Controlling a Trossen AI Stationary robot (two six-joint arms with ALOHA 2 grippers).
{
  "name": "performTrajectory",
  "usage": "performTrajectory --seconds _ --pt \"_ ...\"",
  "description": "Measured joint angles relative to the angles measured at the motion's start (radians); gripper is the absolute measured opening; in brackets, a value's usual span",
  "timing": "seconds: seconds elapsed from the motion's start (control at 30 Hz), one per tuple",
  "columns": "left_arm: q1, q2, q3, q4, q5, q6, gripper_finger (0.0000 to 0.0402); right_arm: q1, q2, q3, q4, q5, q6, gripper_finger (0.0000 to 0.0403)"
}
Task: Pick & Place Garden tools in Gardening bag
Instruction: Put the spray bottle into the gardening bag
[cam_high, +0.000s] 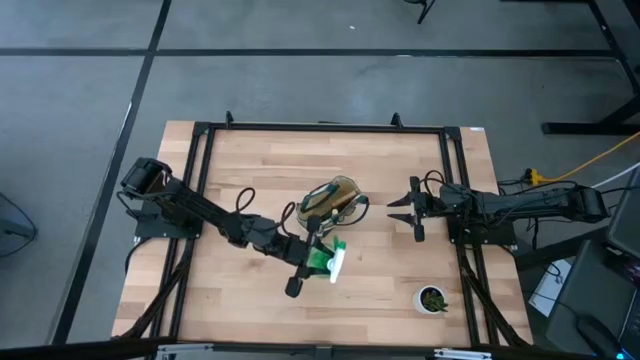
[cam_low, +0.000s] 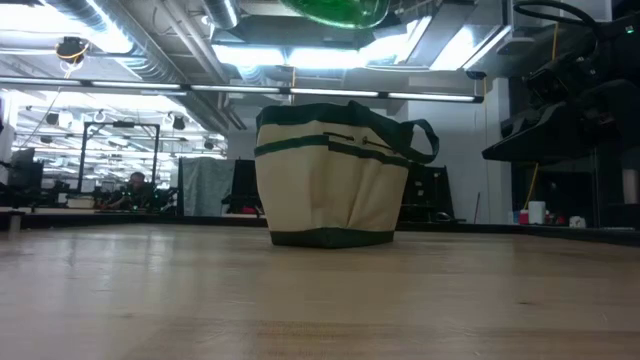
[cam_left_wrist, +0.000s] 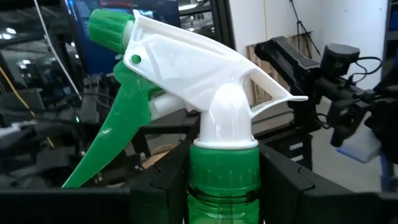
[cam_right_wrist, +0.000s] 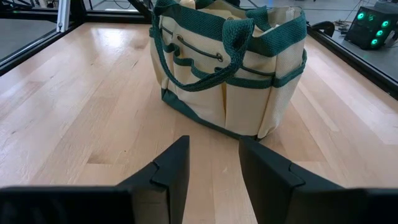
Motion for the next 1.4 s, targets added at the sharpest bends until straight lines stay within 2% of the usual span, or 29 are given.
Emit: performTrajectory --seconds 0.5,1.07,1.4 --pt "0.067 0.0 0.065 0.001 -0.004 0.043 0.0145 0.0 0.0 0.0 0.0 0.0 0.0 0.0144" --pt "0.196 0.0 0.066 0.001 -0.033 0.058 0.0145 0.0 0.0 0.0 0.0 0.0 0.0 0.0144" --pt "0.238 0.0 0.066 -0.057 -0.144 0.113 0.0145 0.0 0.0 0.0 0.0 0.0 0.0 0.0144"
